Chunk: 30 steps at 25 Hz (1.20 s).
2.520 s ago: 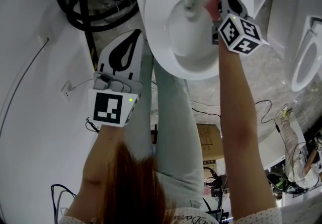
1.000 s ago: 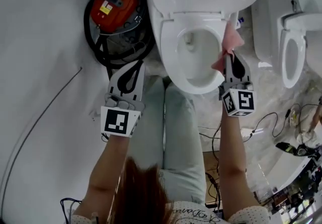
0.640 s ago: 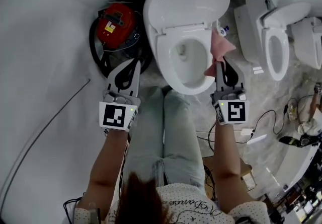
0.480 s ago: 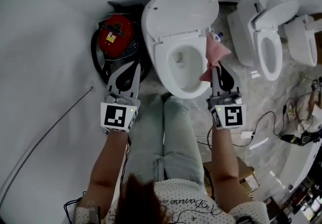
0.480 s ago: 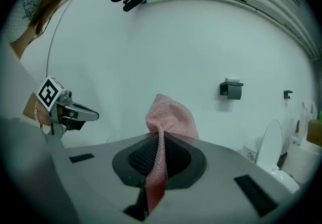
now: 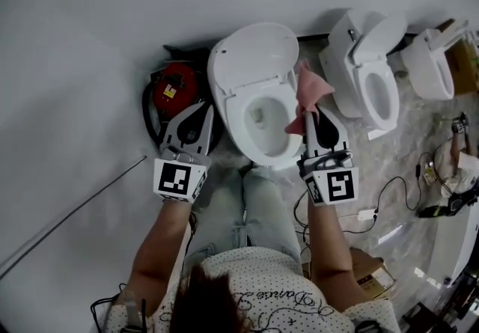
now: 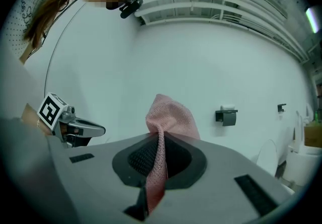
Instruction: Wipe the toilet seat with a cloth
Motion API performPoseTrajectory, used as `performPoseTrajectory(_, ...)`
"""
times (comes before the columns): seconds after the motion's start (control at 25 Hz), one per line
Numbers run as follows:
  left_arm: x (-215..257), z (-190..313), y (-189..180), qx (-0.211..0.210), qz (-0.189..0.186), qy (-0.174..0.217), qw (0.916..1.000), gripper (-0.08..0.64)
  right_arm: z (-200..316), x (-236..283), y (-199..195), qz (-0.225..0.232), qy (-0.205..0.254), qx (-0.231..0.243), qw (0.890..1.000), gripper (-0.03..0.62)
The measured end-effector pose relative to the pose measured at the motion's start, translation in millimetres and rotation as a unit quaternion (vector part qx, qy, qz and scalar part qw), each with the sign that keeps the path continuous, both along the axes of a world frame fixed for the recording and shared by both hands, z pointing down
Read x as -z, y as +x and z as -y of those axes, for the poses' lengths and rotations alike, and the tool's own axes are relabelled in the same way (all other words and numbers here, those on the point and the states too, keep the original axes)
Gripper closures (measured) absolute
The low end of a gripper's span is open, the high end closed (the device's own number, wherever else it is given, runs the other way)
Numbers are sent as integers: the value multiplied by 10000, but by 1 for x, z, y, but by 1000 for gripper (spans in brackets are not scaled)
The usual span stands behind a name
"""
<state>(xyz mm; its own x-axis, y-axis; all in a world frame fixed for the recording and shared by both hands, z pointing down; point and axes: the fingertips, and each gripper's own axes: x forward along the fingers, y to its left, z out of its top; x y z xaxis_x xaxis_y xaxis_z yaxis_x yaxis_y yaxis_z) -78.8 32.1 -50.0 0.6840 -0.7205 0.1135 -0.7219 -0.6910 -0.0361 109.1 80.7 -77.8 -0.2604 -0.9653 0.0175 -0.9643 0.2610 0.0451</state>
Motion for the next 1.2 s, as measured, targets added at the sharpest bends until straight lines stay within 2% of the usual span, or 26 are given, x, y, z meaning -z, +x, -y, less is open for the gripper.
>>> performPoseTrajectory(0.2,31,-6,-1,-56,57,186,9998,558,-12,39,-8,255,245,-9,9994,566)
performPoseTrajectory(0.36,49,-12,1,-86,-3,311,9995,558,-25,57,-11,138,335,16,9993,566)
performPoseTrajectory(0.6,67,-17,8,-204,-93,385,9990,558,-37,64,-15,254,290,-73,9992,556)
performPoseTrajectory(0.96,82,-18,1,-174,-325,548,9978,558,-40,77,-13,111,463,-187,9987,555)
performPoseTrajectory(1.2,84,-24,1,-286,-283,530,9978,558,-40,78,-15,40,460,-204,9987,555)
